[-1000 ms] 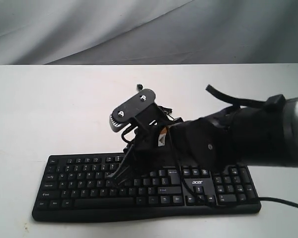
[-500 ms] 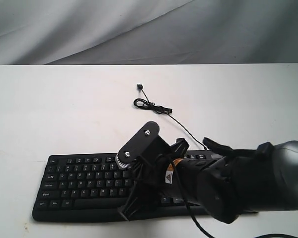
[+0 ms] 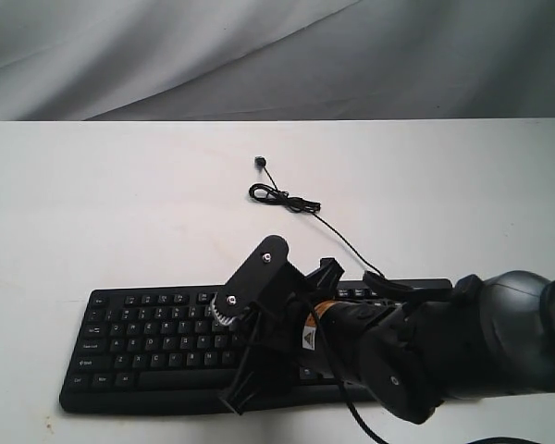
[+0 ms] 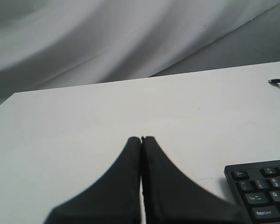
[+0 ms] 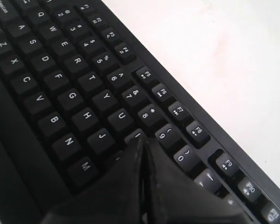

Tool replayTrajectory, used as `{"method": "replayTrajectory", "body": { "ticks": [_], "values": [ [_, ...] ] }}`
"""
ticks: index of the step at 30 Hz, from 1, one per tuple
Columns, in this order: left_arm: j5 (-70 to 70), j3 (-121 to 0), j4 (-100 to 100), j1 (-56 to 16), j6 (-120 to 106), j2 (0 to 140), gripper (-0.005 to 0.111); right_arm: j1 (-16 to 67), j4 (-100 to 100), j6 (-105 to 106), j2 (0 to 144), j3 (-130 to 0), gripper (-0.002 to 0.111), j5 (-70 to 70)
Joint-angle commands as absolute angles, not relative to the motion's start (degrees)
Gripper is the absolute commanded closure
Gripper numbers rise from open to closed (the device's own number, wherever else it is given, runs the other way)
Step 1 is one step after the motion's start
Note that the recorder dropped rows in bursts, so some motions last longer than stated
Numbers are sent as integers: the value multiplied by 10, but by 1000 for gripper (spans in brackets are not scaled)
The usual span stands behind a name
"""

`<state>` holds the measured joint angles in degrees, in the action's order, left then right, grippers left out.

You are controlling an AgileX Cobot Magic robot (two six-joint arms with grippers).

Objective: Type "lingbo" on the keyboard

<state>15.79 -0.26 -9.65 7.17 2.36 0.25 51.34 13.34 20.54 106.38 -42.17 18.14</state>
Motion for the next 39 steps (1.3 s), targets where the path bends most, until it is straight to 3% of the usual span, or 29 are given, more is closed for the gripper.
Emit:
{"method": "replayTrajectory", "body": {
  "ticks": [1,39],
  "values": [
    [152,0,-95,67,26,0,107,514,128,208,1064,-421,108,189],
    [152,0,-95,67,26,0,107,506,128,208,1084,-421,108,155]
  ]
}}
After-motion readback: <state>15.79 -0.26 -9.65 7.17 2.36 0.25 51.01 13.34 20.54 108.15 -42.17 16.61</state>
